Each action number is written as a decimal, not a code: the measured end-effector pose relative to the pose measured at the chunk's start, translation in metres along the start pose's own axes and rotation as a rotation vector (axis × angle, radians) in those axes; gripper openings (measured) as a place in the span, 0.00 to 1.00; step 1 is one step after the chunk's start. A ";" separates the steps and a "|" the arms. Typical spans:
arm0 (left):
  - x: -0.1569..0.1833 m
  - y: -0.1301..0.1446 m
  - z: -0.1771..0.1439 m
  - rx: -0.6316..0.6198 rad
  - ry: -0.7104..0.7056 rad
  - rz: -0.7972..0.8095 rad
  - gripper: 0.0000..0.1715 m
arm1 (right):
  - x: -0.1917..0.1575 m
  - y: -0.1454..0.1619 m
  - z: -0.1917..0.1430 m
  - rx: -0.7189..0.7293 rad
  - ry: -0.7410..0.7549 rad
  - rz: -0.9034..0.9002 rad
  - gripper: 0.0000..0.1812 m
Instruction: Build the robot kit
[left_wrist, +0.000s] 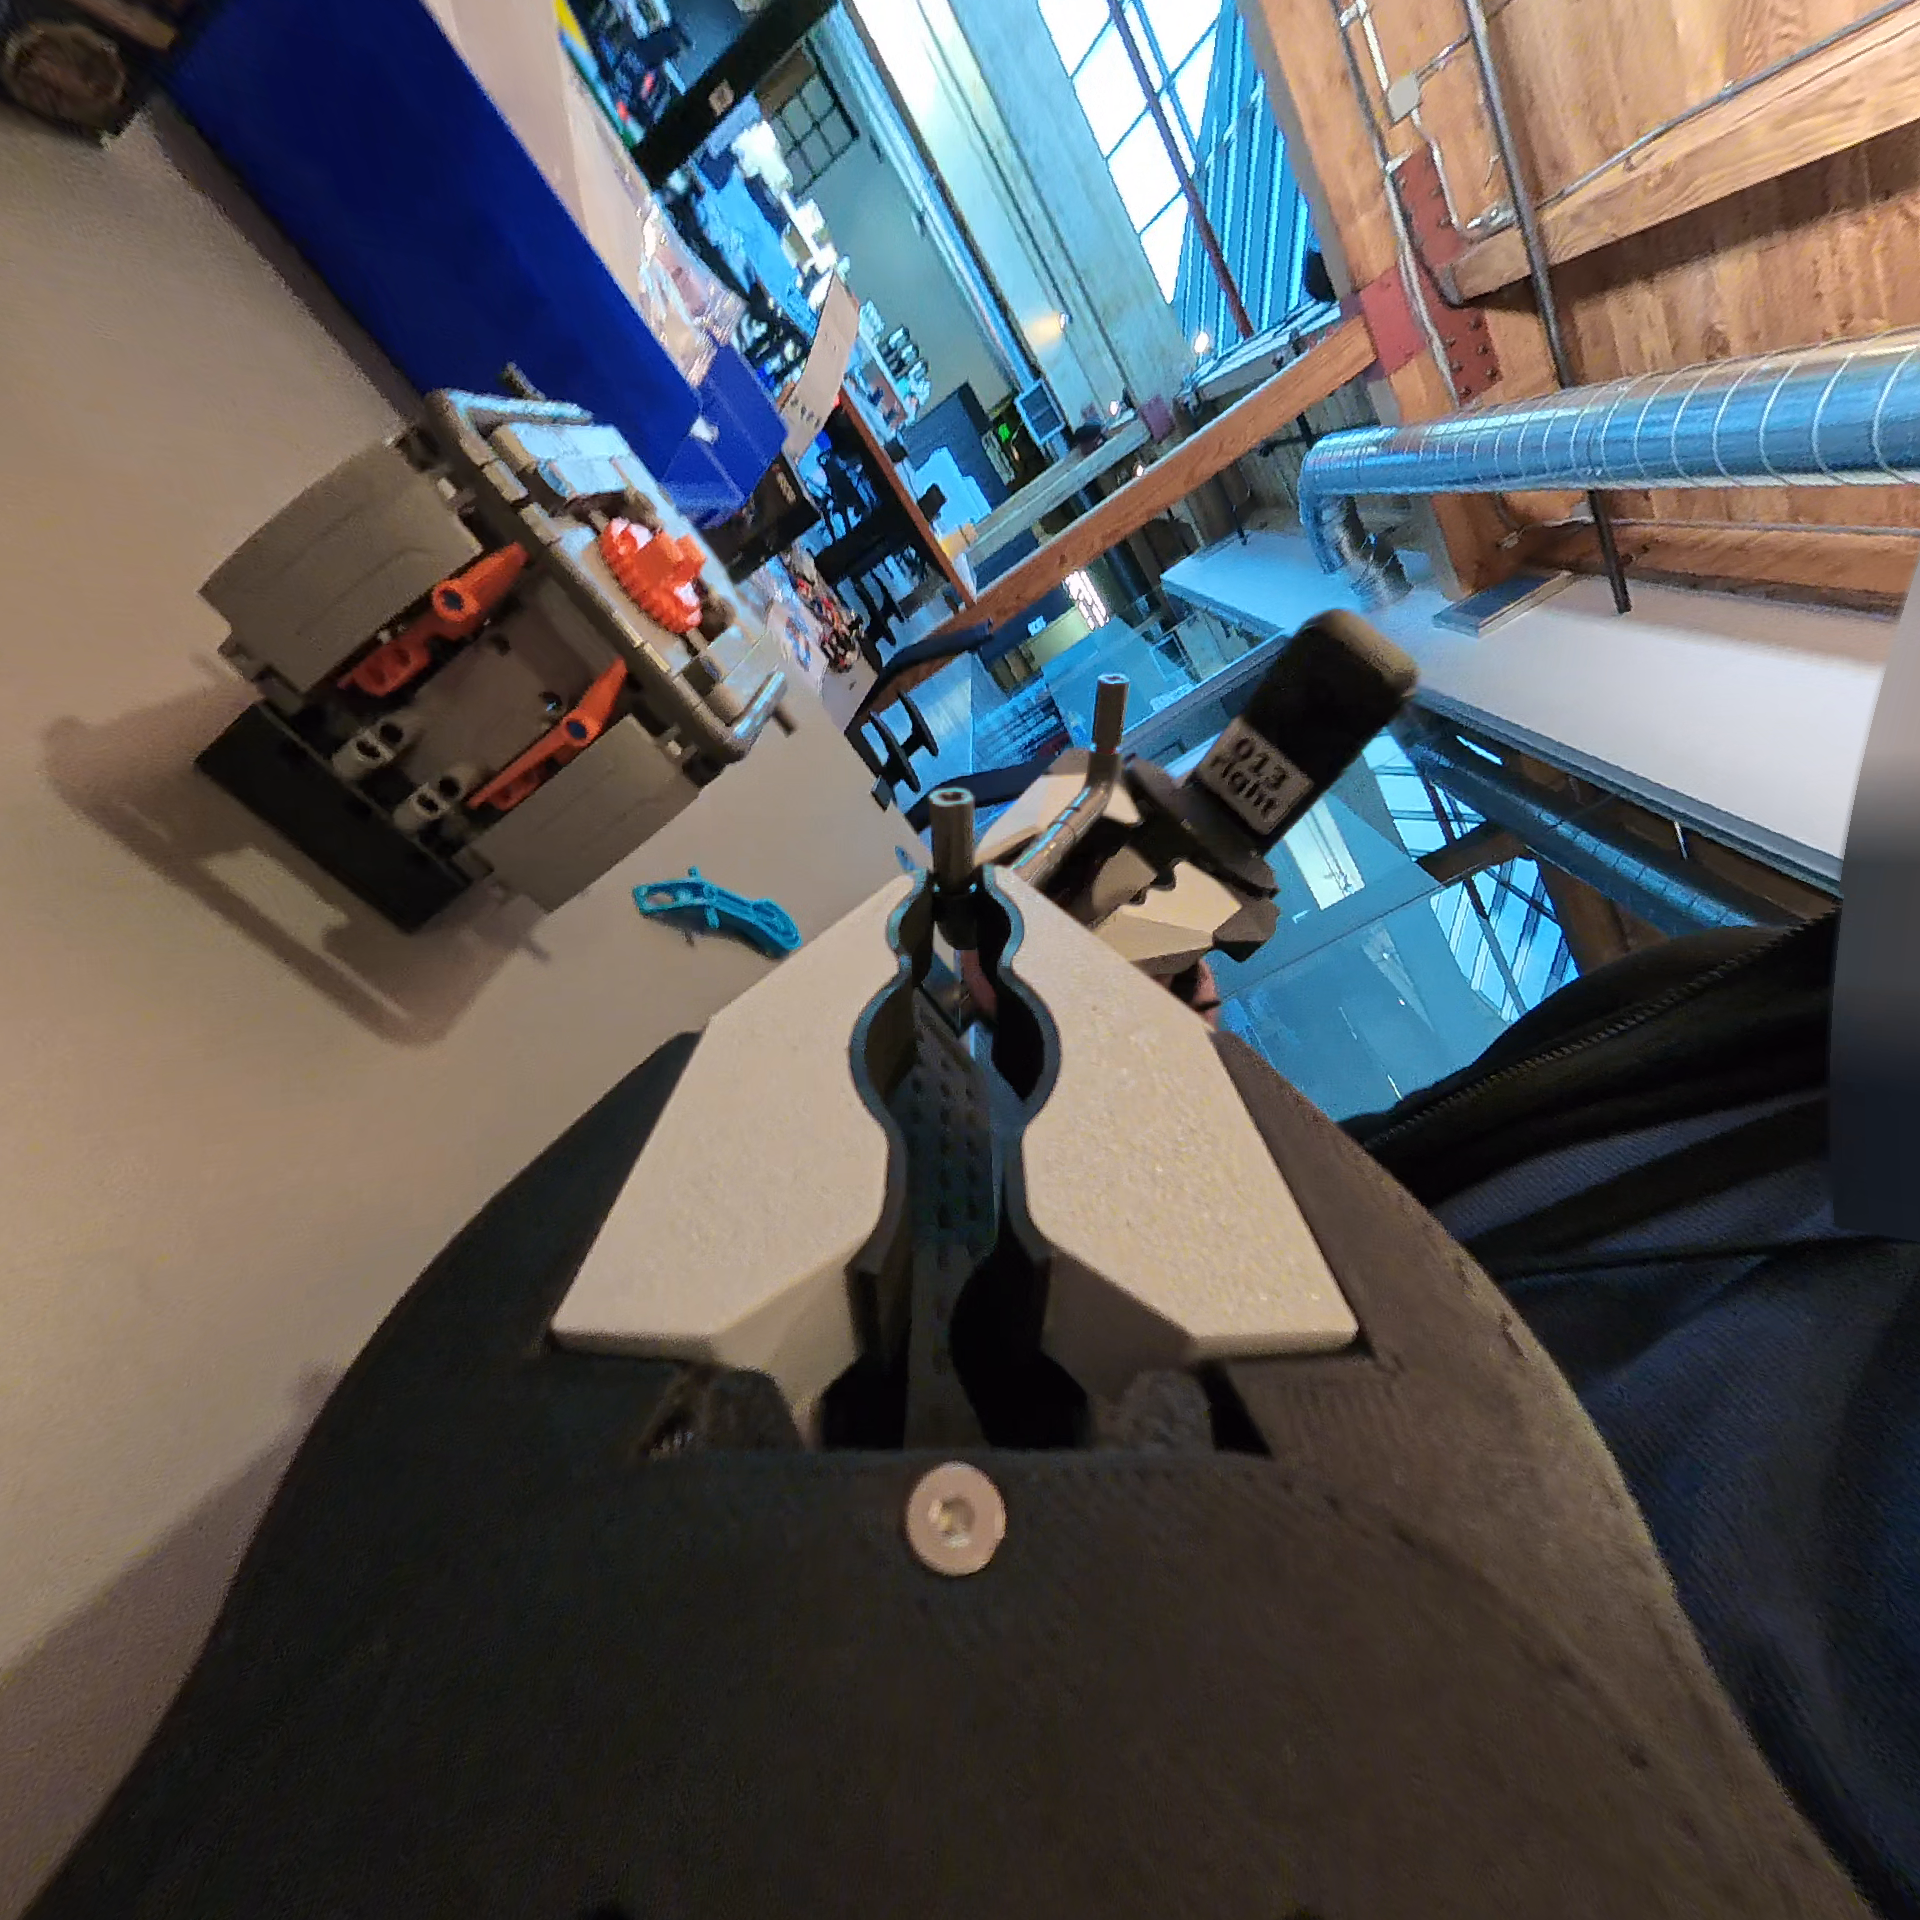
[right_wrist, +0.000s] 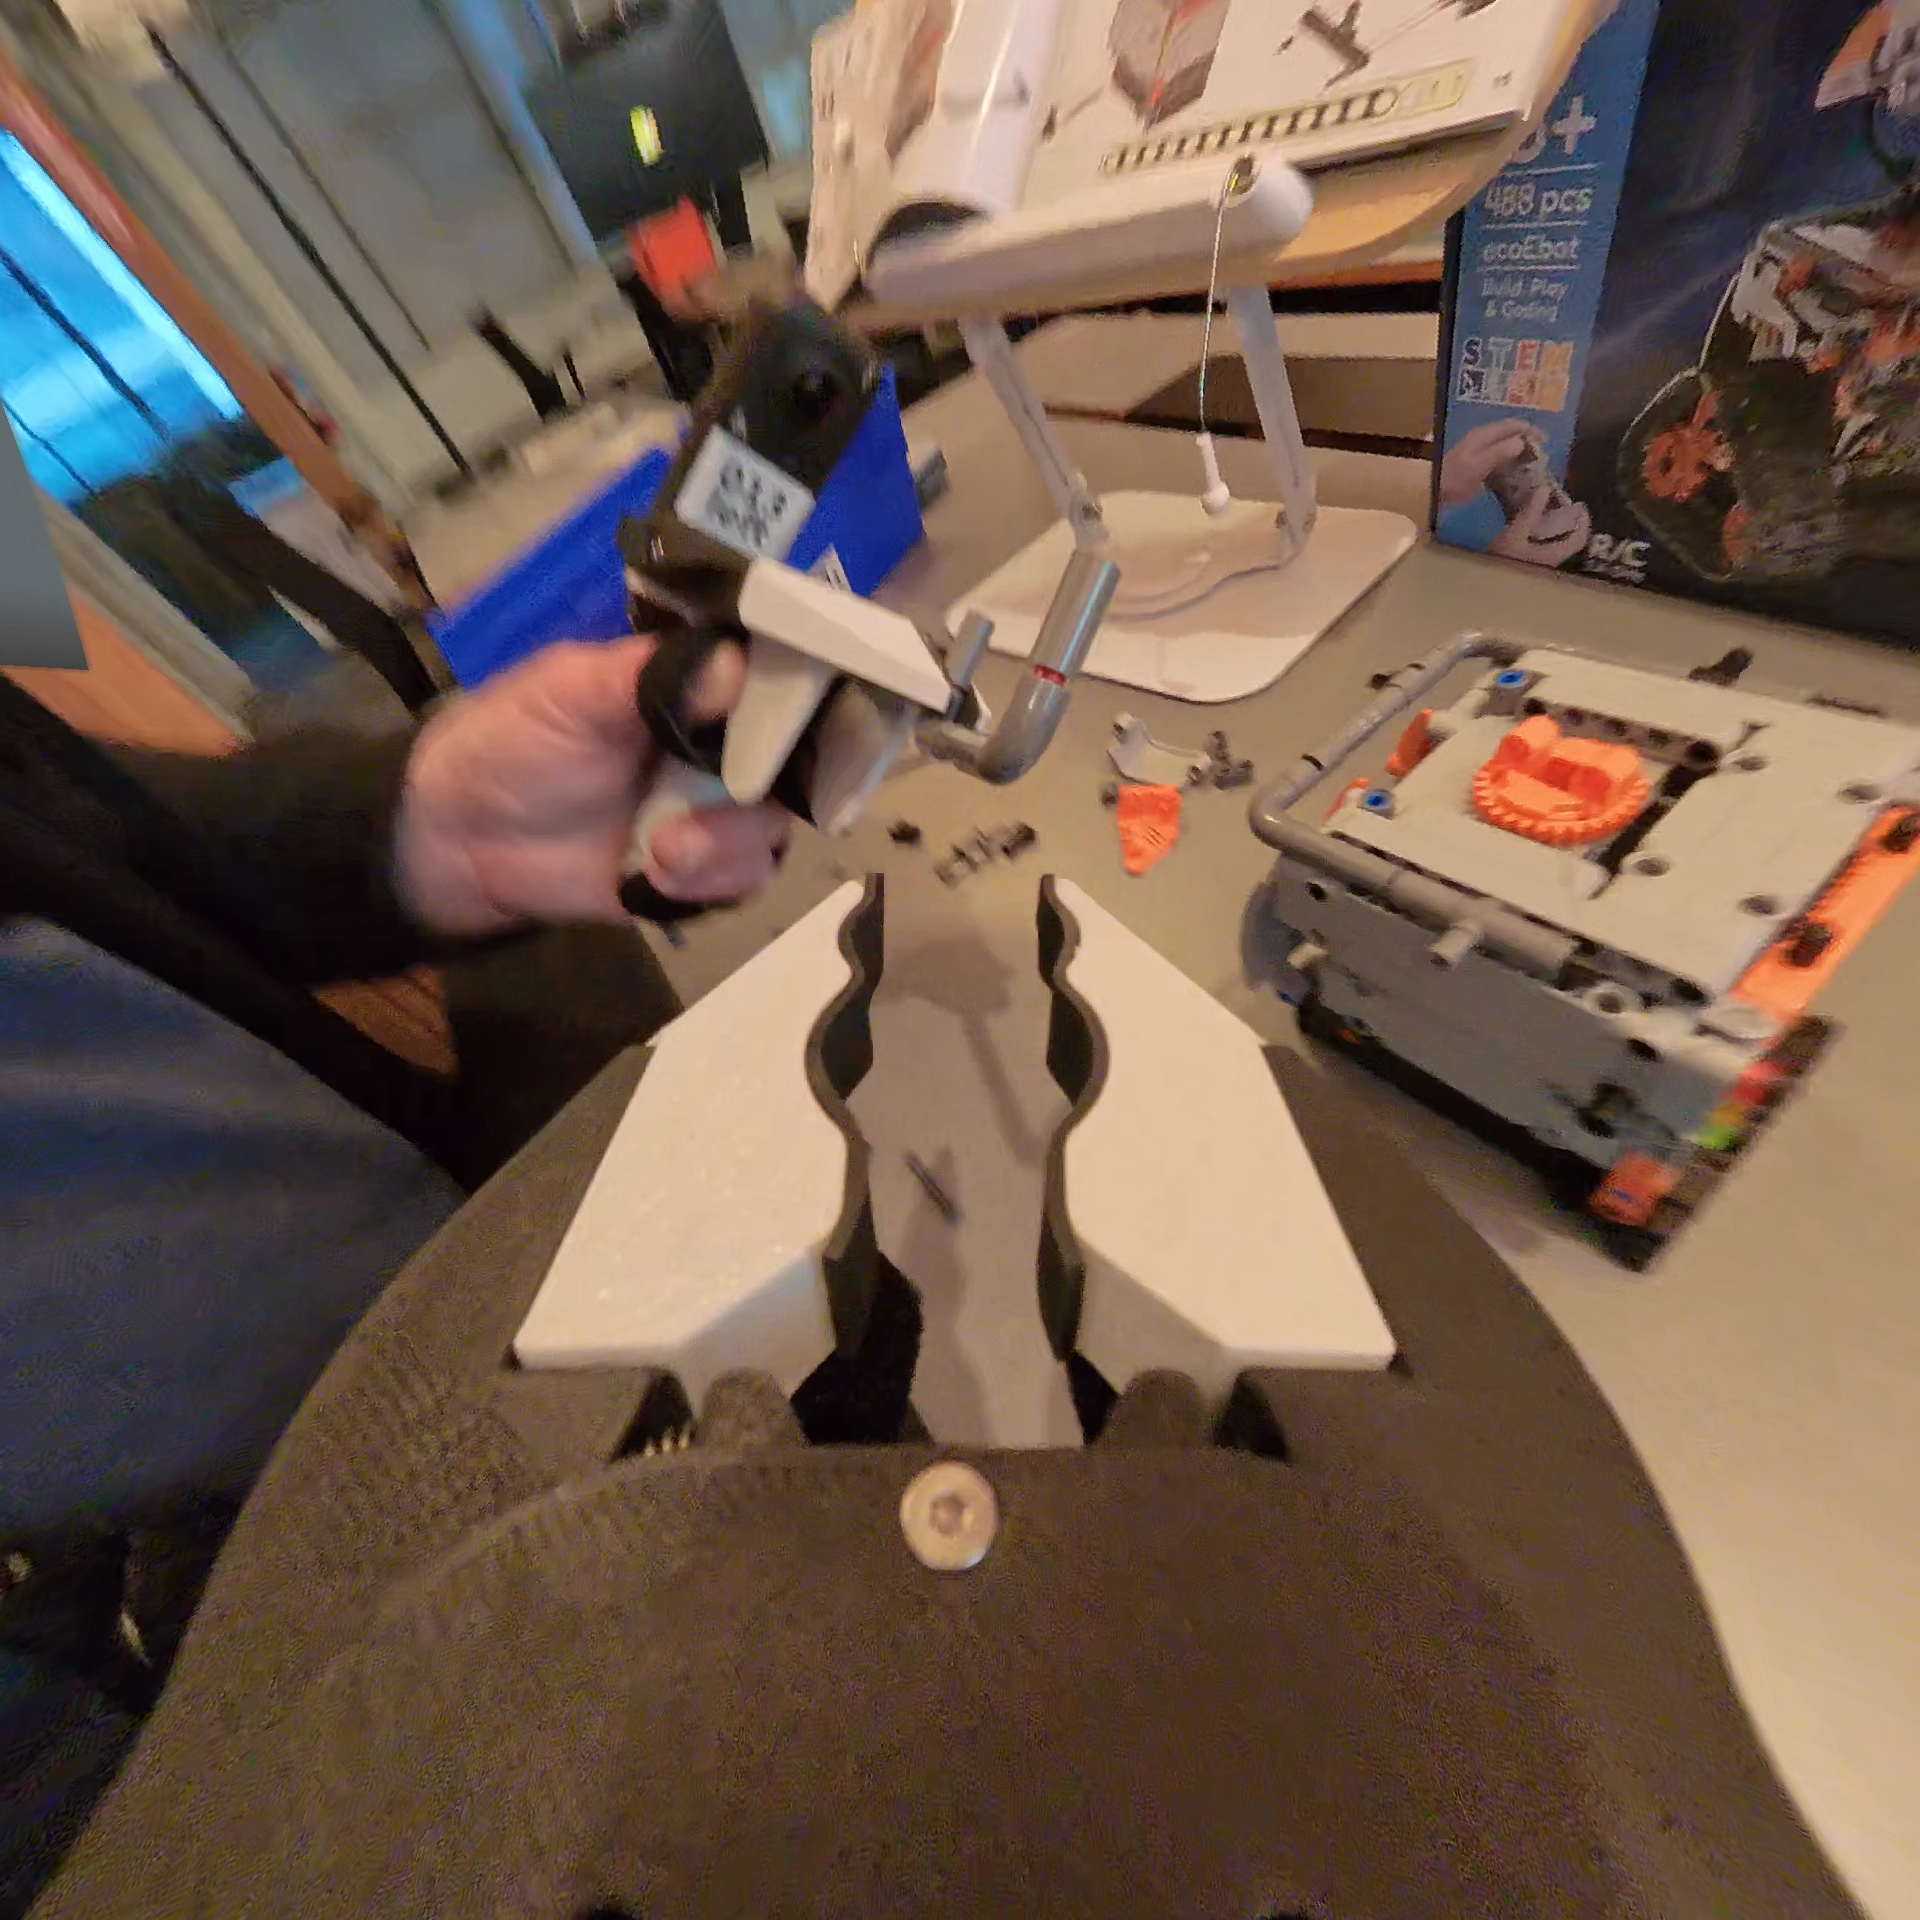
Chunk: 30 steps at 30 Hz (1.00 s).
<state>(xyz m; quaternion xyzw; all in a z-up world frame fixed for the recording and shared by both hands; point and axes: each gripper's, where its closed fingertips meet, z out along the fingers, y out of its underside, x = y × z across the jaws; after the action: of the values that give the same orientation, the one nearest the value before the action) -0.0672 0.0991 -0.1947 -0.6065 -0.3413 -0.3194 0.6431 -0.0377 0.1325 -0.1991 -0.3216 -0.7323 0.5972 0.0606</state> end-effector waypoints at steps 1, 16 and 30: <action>0.003 -0.001 0.003 0.013 0.008 0.011 0.03 | -0.002 -0.003 0.003 0.044 -0.017 0.068 0.17; 0.019 0.007 0.025 0.043 0.114 0.005 0.04 | 0.004 -0.033 -0.008 0.210 -0.162 0.287 0.02; 0.026 0.020 0.031 -0.107 0.161 0.033 0.03 | 0.000 -0.029 -0.013 0.005 -0.330 0.298 0.02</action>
<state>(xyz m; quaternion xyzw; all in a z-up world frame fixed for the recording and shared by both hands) -0.0377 0.1314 -0.1836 -0.6179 -0.2610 -0.3742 0.6403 -0.0430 0.1408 -0.1687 -0.3241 -0.6753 0.6458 -0.1481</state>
